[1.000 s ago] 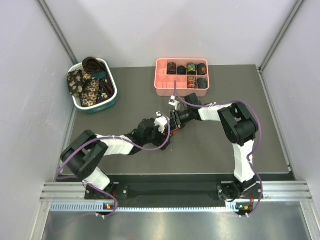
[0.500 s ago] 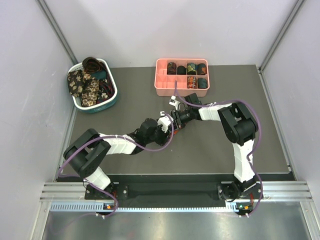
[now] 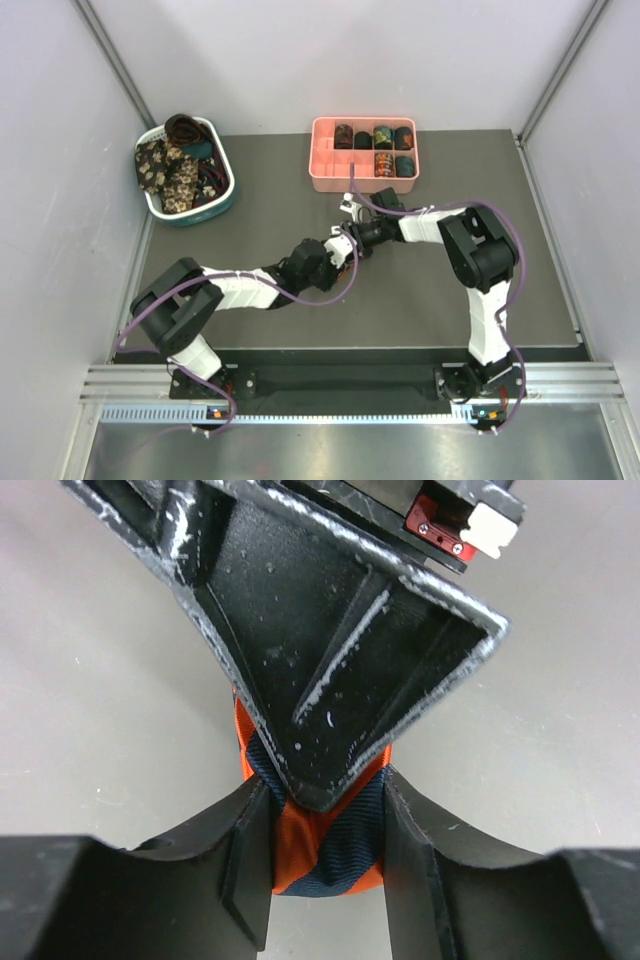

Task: Roll the ties
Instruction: Roll the tie

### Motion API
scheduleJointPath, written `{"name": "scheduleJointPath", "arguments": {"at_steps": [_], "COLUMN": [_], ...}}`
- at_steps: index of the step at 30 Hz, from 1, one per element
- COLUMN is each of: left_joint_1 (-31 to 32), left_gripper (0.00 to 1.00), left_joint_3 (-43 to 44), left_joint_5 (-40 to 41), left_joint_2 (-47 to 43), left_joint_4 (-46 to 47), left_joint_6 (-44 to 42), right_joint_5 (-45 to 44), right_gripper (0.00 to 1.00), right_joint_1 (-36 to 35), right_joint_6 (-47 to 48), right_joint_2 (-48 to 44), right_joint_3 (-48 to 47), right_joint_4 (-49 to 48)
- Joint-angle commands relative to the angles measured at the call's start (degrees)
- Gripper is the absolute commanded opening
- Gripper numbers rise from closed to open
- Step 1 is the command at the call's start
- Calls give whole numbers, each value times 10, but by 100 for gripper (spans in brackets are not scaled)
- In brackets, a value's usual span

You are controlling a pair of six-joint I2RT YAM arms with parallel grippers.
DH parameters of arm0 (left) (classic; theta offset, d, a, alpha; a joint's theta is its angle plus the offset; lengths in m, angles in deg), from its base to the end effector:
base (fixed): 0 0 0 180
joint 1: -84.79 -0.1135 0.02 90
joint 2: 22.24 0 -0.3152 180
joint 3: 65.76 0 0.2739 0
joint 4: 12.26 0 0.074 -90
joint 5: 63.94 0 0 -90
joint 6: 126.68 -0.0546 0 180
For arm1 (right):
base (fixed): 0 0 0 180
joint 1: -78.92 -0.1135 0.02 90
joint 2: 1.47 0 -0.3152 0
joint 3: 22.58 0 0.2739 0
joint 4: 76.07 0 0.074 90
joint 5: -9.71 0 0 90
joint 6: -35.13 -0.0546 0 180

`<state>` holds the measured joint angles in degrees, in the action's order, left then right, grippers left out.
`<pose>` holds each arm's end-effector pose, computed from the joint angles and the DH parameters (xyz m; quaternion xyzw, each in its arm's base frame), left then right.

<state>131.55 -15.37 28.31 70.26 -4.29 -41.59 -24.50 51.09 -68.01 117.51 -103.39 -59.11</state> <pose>0.2368 -0.2487 0.1726 0.3767 0.7991 -0.1510 0.4436 0.3750 0.2490 0.1341 -0.2468 0.8184 0.5108 0.0919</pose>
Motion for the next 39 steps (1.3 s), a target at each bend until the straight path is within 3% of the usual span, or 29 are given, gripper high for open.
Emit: {"name": "scheduleJointPath", "arguments": {"at_steps": [1, 6, 11, 12, 16, 22, 31, 39], "left_joint_1": [1, 1, 0, 0, 0, 0, -9, -40], "left_gripper": [45, 45, 45, 45, 49, 68, 70, 59], "left_joint_3": [20, 36, 42, 42, 43, 44, 87, 87], "left_joint_5": [24, 45, 53, 55, 53, 19, -9, -101], "left_joint_2": [18, 29, 36, 36, 35, 16, 10, 36], "left_joint_4": [-34, -66, -86, -87, -88, -63, -75, -60], "left_joint_6": [-14, 1, 12, 13, 20, 24, -23, -27], "right_joint_5": [-95, -96, -93, -90, -75, -68, -57, -54], "right_gripper": [49, 58, 60, 59, 37, 25, 22, 21], "right_joint_1": [1, 6, 9, 8, 8, -3, -6, -7], "right_joint_6": [41, 34, 27, 27, 23, 28, 29, 29], "right_joint_2": [-1, -14, -30, -28, -16, 3, 13, 16], "right_joint_3": [21, 35, 51, 51, 45, 30, 22, 21], "right_joint_4": [6, -5, -19, -20, -20, -9, -5, -4]}}
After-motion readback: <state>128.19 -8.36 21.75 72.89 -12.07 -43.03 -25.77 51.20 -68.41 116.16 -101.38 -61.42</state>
